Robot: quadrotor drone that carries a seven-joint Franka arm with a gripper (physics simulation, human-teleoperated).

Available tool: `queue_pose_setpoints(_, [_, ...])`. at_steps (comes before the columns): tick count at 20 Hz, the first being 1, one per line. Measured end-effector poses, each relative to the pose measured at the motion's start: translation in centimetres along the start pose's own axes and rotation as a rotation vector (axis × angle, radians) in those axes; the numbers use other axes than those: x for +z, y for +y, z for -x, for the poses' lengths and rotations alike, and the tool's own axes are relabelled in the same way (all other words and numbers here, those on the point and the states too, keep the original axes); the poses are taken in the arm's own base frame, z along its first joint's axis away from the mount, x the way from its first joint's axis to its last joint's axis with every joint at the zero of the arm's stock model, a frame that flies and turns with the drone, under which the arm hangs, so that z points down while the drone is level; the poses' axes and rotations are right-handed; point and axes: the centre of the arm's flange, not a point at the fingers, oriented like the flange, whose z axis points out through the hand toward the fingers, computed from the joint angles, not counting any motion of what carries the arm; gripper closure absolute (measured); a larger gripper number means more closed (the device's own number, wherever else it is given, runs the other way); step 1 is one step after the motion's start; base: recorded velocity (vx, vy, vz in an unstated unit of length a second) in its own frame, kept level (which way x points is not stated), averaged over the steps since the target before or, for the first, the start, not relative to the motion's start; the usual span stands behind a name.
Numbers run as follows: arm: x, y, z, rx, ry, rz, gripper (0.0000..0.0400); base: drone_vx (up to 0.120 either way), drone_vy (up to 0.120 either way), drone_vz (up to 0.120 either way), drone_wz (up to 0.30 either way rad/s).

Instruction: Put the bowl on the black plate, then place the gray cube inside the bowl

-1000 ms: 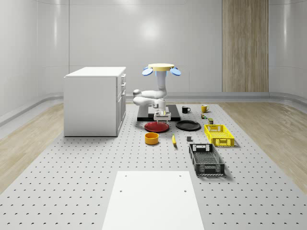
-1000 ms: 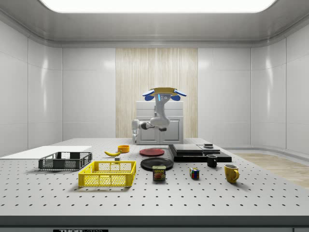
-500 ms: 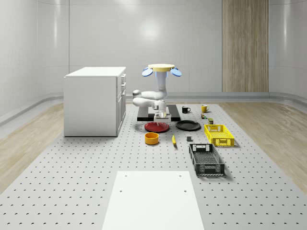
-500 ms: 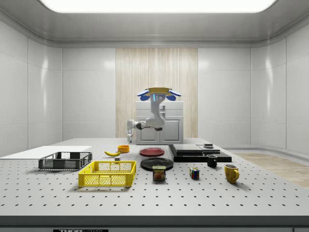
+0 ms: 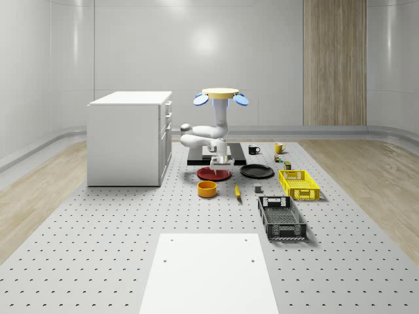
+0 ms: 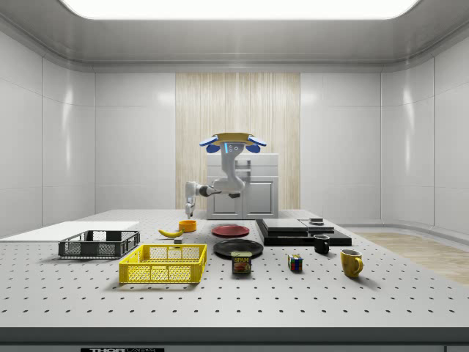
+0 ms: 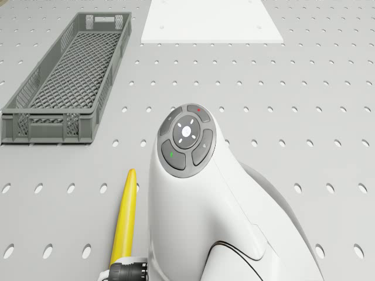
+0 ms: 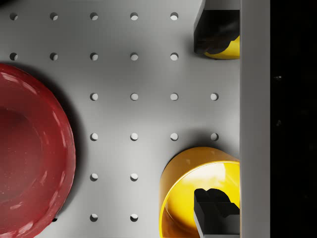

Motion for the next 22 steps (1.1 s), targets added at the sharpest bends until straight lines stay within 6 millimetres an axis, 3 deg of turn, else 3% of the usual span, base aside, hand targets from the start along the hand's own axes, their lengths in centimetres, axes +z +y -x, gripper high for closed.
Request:
queue_pose_setpoints(5, [0.0, 0.0, 0.0, 0.0, 0.0, 0.0, 0.0, 0.12, 0.0, 0.0, 0.0])
queue_pose_setpoints(13, [0.2, 1.7, -1.7, 0.0, 0.0, 0.0, 0.0, 0.0, 0.0, 0.0, 0.0])
queue_pose_setpoints(22, [2.4, 2.6, -2.6, 0.0, 0.0, 0.0, 0.0, 0.0, 0.0, 0.0, 0.0])
